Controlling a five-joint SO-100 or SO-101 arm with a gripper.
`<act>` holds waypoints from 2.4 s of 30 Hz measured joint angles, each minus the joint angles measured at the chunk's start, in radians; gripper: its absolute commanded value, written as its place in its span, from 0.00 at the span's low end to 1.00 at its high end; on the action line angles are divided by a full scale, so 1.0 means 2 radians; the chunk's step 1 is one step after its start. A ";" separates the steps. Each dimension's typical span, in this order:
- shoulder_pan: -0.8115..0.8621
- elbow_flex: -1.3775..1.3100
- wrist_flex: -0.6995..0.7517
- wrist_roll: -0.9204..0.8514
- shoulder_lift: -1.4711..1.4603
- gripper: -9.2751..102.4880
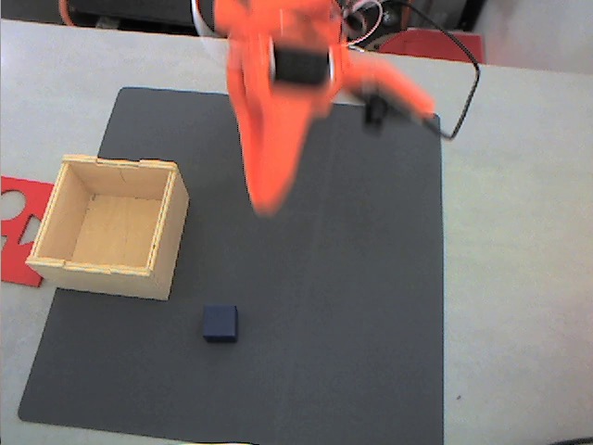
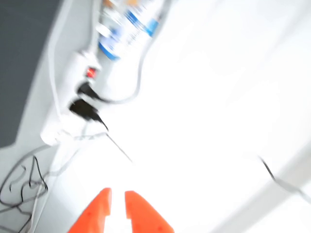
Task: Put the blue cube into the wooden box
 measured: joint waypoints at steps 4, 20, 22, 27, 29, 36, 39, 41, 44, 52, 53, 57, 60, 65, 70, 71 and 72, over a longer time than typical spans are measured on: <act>0.031 0.066 0.001 0.043 0.077 0.11; 0.129 0.609 -0.145 0.074 0.185 0.32; 0.123 0.646 -0.183 0.060 0.176 0.32; 0.095 0.660 -0.238 0.042 0.138 0.32; 0.087 0.660 -0.249 0.045 0.123 0.32; 0.064 0.660 -0.253 0.108 0.055 0.32; 0.070 0.660 -0.253 0.124 0.025 0.33; 0.070 0.662 -0.255 0.130 0.011 0.33; 0.077 0.662 -0.262 0.130 -0.002 0.33; 0.084 0.662 -0.304 0.113 -0.033 0.33; 0.084 0.662 -0.308 0.112 -0.038 0.33; 0.084 0.662 -0.323 0.112 -0.051 0.33; 0.084 0.662 -0.338 0.110 -0.067 0.33; 0.083 0.662 -0.364 0.109 -0.088 0.31; 0.074 0.662 -0.380 0.107 -0.091 0.16; 0.074 0.662 -0.383 0.106 -0.091 0.13; 0.074 0.662 -0.383 0.106 -0.090 0.10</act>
